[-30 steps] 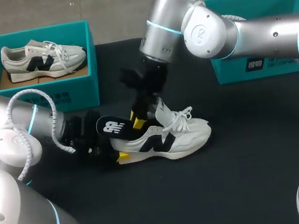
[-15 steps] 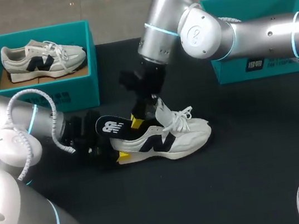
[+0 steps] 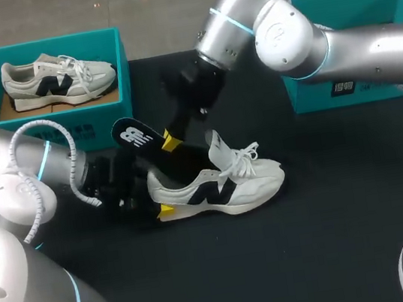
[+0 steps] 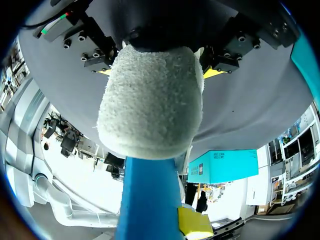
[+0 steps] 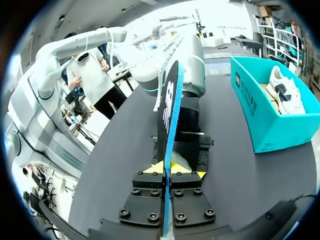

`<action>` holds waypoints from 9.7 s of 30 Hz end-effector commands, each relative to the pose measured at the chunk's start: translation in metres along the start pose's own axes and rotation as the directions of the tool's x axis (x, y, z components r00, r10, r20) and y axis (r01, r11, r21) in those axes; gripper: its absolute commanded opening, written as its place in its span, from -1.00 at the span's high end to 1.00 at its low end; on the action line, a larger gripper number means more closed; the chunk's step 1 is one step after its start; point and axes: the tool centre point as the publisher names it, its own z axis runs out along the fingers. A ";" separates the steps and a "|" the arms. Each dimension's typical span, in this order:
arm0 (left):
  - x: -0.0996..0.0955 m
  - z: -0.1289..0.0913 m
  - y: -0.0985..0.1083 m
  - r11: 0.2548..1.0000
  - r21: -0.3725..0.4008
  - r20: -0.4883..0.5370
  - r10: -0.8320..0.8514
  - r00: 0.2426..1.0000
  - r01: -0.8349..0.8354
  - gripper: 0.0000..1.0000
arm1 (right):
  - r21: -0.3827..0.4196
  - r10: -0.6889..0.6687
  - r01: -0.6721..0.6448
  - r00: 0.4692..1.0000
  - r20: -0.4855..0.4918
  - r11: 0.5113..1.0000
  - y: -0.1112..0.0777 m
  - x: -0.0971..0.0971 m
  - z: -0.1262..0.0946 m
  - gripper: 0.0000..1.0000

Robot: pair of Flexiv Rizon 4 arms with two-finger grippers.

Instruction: Take the shoe out of the shoebox, open the shoe tongue, remove and reinsert the insole, then place the shoe into the shoebox

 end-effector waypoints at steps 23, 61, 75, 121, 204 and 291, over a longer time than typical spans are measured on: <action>-0.002 0.001 0.002 1.000 -0.003 0.000 -0.001 1.000 0.001 1.00 | -0.243 0.024 0.025 0.980 0.199 0.970 0.046 0.013 -0.066 1.00; -0.002 0.001 0.002 1.000 -0.003 0.000 -0.001 1.000 0.001 1.00 | -0.529 0.359 -0.246 0.925 0.121 0.812 0.055 0.098 -0.220 1.00; -0.002 0.001 0.002 1.000 -0.003 0.000 -0.001 1.000 0.001 1.00 | -0.583 0.431 -0.267 0.888 0.161 0.768 0.034 0.136 -0.233 1.00; -0.002 0.001 0.002 1.000 -0.003 0.000 -0.001 1.000 0.001 1.00 | -0.650 0.483 -0.317 0.871 0.088 0.691 -0.001 0.183 -0.262 1.00; 0.003 -0.005 -0.003 0.999 -0.049 -0.017 0.007 1.000 -0.008 -1.00 | -0.721 0.518 -0.353 0.856 0.009 0.596 0.037 0.237 -0.250 1.00; 0.023 -0.061 -0.072 0.638 -0.770 0.031 0.026 0.999 0.007 -1.00 | -0.721 0.518 -0.353 0.856 0.009 0.596 0.037 0.237 -0.250 1.00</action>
